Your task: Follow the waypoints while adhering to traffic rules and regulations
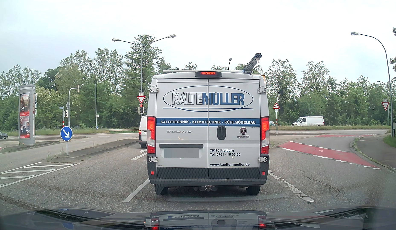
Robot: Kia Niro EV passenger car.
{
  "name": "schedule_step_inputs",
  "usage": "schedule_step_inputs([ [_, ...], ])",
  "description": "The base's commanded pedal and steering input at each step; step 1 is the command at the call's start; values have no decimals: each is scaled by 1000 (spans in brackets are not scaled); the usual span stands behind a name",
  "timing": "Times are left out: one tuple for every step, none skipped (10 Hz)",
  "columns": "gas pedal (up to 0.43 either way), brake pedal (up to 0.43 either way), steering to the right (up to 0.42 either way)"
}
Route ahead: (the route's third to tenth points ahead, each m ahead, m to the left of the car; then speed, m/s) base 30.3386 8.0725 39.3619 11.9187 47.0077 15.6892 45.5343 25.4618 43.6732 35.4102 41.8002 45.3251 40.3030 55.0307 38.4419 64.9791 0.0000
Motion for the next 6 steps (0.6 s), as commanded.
schedule_step_inputs([
  [0,274,-2],
  [0,274,-2],
  [0,274,-2],
  [0,274,-2],
  [0,274,-2],
  [0,274,-2],
])
